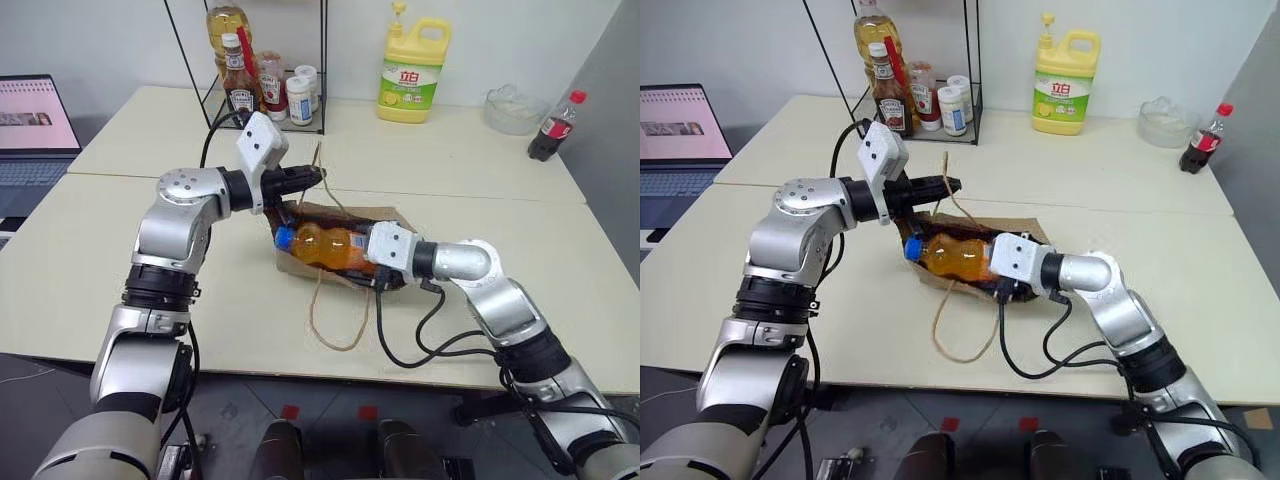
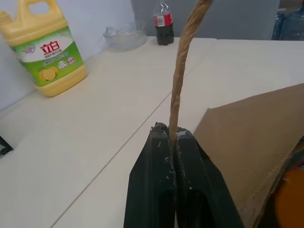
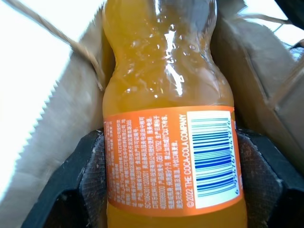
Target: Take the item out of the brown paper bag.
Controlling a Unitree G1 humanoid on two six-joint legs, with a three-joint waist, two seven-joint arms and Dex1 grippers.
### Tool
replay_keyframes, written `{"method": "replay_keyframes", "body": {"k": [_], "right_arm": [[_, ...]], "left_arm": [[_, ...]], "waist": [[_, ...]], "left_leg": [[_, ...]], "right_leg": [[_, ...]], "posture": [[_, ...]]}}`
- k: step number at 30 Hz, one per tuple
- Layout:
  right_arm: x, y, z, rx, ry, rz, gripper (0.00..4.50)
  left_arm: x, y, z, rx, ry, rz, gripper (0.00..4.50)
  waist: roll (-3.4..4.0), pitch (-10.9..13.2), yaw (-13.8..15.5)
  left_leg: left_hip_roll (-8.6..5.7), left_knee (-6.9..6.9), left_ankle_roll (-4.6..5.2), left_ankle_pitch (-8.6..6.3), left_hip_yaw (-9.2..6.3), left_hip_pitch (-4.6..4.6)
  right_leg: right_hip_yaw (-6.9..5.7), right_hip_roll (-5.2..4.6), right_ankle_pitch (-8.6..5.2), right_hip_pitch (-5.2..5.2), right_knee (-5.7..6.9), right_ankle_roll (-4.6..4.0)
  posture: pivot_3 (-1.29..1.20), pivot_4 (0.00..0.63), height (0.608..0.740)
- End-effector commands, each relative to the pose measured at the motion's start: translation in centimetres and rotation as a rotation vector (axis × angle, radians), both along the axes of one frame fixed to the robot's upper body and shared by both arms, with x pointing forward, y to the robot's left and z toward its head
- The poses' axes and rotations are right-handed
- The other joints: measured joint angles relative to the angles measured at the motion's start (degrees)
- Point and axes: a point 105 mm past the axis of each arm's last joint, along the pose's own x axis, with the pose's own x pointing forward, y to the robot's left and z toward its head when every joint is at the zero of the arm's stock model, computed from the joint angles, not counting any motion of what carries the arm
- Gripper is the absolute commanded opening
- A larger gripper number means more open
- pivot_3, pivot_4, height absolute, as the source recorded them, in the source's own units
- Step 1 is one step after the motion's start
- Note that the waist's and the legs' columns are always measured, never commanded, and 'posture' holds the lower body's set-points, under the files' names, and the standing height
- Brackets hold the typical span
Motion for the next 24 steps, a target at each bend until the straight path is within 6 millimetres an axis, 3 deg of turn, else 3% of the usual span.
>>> {"method": "replay_keyframes", "body": {"k": [1,8,14,17,21,24], "right_arm": [[-1.9,-0.1,3.9,0.127,-0.042,0.062,3.29],[-2.9,-1.0,8.3,0.343,0.037,0.019,3.29],[-1.6,-2.7,13.4,0.635,0.145,-0.121,3.29],[-0.2,-4.4,15.6,0.776,0.163,-0.236,3.29],[2.2,-8.2,15.5,0.802,0.105,-0.479,3.29],[4.3,-12.7,13.0,0.650,0.033,-0.751,3.29]], "left_arm": [[0.3,0.0,1.0,0.001,-0.046,0.013,0.00],[0.5,0.0,0.7,0.005,-0.046,0.015,0.00],[0.6,0.0,0.5,0.004,-0.042,0.016,0.00],[0.6,-0.2,0.4,0.003,-0.039,0.012,0.00],[0.7,-0.1,0.4,0.004,-0.037,0.011,0.00],[0.7,0.1,0.4,0.006,-0.037,0.016,0.00]], "waist": [[0.02,0.02,0.00],[0.05,0.09,0.00],[0.10,0.13,0.00],[0.12,0.14,-0.01],[0.12,0.14,0.17],[0.12,0.14,0.31]], "left_leg": [[0.00,0.00,0.00,0.00,0.00,0.00],[0.00,0.00,0.00,0.00,-0.03,-0.01],[0.00,0.00,-0.01,0.01,-0.04,-0.01],[0.00,-0.02,-0.01,0.01,-0.04,-0.05],[-0.02,-0.02,0.00,0.00,-0.04,-0.10],[-0.06,-0.01,0.01,0.00,-0.04,-0.15]], "right_leg": [[0.00,0.00,0.00,0.00,0.00,0.00],[-0.02,0.00,0.00,0.00,0.01,0.00],[-0.02,0.00,-0.01,-0.03,0.05,-0.01],[-0.03,0.00,-0.01,-0.05,0.05,-0.03],[-0.05,-0.01,-0.02,-0.07,0.03,-0.03],[-0.05,-0.04,-0.02,-0.08,0.00,-0.03]], "posture": [[0.00,0.150,0.740],[0.00,0.150,0.740],[0.00,0.150,0.740],[0.00,0.150,0.740],[0.00,0.150,0.740],[0.00,0.150,0.740]]}}
